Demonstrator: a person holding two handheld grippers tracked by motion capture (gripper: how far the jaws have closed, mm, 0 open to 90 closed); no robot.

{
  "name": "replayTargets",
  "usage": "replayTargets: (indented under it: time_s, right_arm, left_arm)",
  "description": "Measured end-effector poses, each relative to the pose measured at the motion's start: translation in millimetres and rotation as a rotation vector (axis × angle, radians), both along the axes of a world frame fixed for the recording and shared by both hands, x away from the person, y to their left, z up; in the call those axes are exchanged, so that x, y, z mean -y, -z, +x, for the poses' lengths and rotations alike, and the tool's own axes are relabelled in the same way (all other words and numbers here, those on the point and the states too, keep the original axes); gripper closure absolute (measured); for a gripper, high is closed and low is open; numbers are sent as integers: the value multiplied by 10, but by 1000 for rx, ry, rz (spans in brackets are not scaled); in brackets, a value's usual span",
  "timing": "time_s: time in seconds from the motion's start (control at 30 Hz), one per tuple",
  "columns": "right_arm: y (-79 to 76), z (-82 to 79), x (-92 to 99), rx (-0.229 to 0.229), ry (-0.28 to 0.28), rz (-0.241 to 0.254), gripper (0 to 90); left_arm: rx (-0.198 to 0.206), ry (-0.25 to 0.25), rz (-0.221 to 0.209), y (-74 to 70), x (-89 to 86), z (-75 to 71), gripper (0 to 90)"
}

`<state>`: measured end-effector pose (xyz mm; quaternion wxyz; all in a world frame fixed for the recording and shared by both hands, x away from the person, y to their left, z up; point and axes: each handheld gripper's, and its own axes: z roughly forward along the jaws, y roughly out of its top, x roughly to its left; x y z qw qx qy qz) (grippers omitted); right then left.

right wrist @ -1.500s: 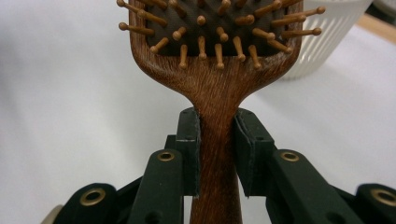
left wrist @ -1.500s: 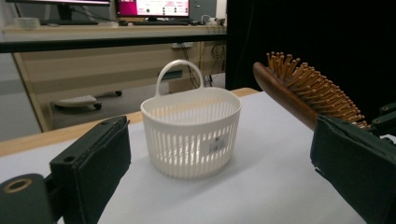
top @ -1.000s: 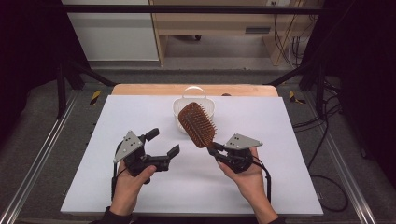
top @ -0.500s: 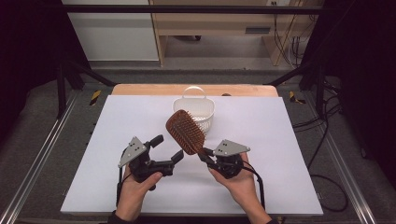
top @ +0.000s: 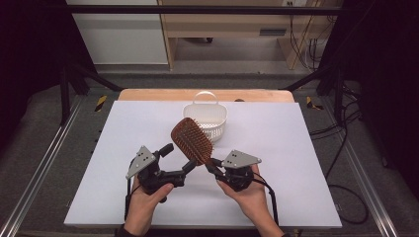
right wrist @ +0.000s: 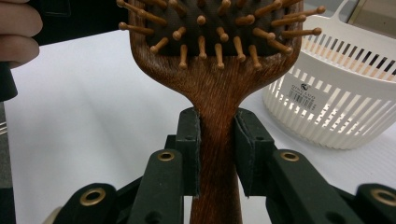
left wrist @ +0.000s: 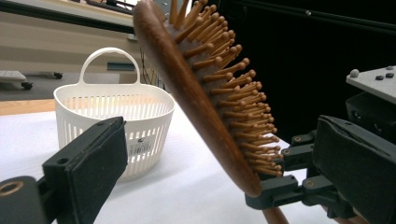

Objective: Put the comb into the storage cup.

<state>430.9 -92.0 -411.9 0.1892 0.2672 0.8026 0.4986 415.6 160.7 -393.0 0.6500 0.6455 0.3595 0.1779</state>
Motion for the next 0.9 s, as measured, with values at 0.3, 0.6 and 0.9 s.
replayTargets:
  time_s: [0.3, 0.6, 0.9]
  right_arm:
    - [54, -52, -127, 18, -27, -38, 732]
    - [83, -111, -232, 40, -46, -74, 732]
    - [91, -153, -303, 55, -59, -87, 731]
  left_arm:
    - [-25, -9, -52, 11, -47, 24, 40]
    - [-76, -10, -184, 19, -205, 77, 125]
    - [-69, -43, -205, 3, -245, 52, 237]
